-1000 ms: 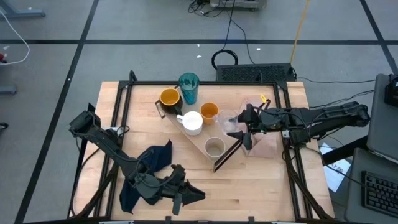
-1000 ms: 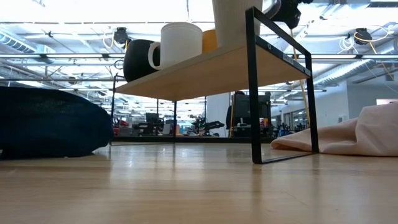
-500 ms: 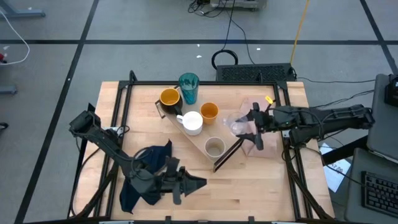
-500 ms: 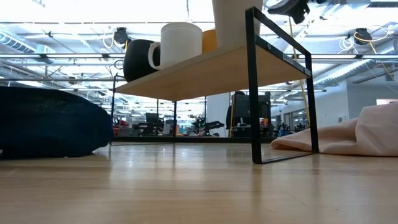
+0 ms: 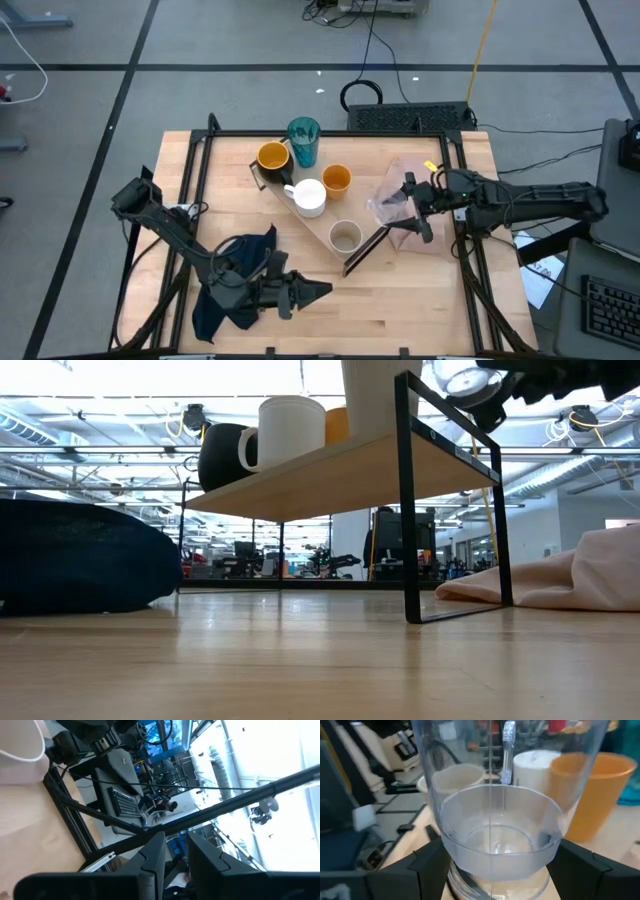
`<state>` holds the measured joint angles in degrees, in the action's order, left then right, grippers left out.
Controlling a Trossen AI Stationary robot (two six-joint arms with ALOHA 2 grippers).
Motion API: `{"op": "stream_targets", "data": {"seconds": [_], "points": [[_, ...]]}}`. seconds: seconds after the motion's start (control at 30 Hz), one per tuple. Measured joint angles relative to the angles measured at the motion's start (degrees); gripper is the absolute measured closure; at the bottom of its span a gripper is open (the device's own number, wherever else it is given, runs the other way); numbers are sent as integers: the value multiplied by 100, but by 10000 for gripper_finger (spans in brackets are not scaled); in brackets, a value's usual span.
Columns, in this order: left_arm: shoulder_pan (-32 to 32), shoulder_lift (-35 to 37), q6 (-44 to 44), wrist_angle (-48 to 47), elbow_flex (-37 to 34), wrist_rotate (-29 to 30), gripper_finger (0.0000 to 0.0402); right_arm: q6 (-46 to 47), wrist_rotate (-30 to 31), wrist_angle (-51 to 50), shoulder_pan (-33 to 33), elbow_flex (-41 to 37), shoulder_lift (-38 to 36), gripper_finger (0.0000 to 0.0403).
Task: Stack small to large cups/mugs on shelf
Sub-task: Put the transparent mug on the shelf
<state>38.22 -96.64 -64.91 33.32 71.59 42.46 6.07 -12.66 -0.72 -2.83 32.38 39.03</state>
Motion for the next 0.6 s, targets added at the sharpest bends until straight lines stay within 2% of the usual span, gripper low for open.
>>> {"op": "stream_targets", "data": {"seconds": [0.3,0.6], "points": [[0,0,-143,324,0,17,325,-316,-919,316,-614,-345,207,126],[-21,0,-149,402,2,18,325,-144,-2567,1070,-1794,-352,609,126]]}}
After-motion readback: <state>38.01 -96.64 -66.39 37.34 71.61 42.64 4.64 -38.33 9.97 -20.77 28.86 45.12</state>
